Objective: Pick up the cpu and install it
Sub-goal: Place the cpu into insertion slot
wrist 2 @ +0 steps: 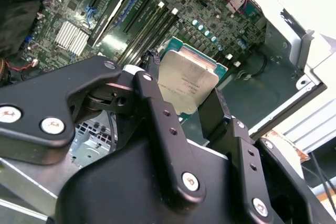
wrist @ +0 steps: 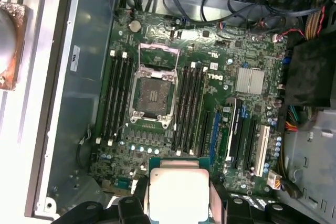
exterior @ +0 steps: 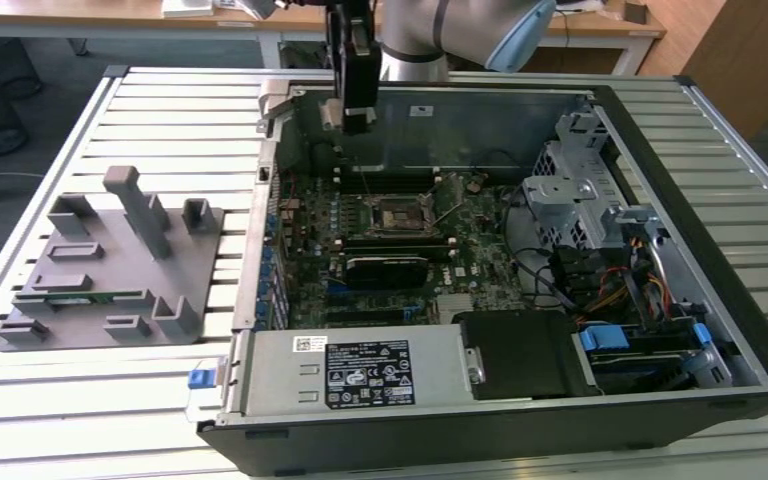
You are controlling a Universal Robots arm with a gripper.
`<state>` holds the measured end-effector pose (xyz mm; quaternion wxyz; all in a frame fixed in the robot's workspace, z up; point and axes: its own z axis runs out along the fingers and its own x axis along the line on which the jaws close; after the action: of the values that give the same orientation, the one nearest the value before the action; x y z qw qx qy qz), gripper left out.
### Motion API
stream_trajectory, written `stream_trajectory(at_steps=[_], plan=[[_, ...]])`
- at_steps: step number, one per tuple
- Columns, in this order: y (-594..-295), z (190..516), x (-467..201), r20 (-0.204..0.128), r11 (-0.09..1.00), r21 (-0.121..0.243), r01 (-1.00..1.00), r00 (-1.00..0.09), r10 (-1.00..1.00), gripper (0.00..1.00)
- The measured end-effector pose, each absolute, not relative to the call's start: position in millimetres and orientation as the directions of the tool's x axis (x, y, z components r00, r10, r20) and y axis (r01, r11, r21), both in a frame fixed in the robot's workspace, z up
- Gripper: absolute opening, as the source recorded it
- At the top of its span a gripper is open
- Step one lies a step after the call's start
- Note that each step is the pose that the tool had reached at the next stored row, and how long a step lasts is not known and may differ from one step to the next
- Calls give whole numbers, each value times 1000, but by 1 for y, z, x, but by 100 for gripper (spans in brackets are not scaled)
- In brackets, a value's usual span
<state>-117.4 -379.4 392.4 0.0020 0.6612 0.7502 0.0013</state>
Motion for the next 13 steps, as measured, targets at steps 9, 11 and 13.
stream_trajectory(at_steps=[9,11,13], plan=[[-379,387,-114,-1,93,5,996,-93,996,54],[-379,385,-113,-1,93,5,996,-93,996,54],[-379,384,-113,-1,86,5,996,-86,996,54]])
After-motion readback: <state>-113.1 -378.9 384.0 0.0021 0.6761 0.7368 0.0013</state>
